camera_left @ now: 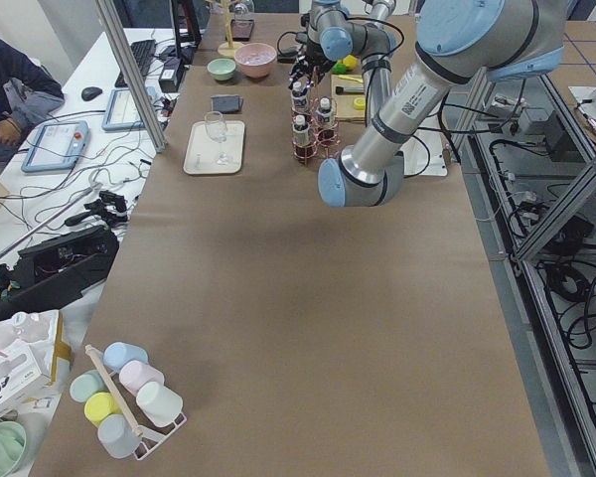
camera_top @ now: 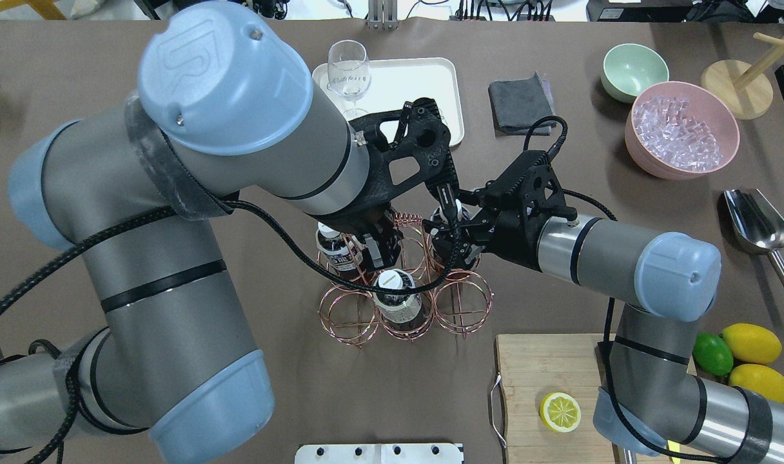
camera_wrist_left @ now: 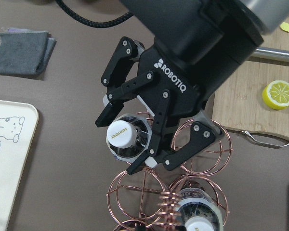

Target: Take tea from basket to plate

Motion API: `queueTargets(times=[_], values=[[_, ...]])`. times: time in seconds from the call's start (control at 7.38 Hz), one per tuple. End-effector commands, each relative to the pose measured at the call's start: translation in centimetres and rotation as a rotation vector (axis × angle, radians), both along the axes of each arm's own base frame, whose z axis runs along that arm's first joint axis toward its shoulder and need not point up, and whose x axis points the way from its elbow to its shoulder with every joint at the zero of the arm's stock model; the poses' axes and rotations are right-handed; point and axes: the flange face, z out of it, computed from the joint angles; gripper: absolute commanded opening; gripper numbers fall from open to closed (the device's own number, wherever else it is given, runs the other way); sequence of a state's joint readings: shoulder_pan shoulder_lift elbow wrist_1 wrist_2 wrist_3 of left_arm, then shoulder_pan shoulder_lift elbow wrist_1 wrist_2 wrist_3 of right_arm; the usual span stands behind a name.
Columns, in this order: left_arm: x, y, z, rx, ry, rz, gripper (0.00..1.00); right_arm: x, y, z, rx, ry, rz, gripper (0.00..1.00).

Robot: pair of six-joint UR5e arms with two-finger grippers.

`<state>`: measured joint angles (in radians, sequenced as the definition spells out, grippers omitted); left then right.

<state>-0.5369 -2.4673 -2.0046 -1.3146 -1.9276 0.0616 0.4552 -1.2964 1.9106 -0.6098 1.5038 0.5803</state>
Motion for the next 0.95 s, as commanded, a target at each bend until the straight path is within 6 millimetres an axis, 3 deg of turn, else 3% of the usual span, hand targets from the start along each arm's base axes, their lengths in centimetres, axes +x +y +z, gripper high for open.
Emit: queueTargets(times=[0.0,0.27,0.81], values=[[0.0,0.1,0.0,-0.004,0.001,0.004,0.0,-0.2,0.4,0.1,0.007,0.004,-0.002,0.35],[0.1,0.0,0.1,0.0,-0.002,0.007,0.0,0.0,0.6,-0.5,0.024,0.0,-0.011,0.0],[0.0,0.0,0.0,0.003,0.0,0.006,0.0,3.1,2.3,-4.7,0.027,0.033,-0.048,0.0]])
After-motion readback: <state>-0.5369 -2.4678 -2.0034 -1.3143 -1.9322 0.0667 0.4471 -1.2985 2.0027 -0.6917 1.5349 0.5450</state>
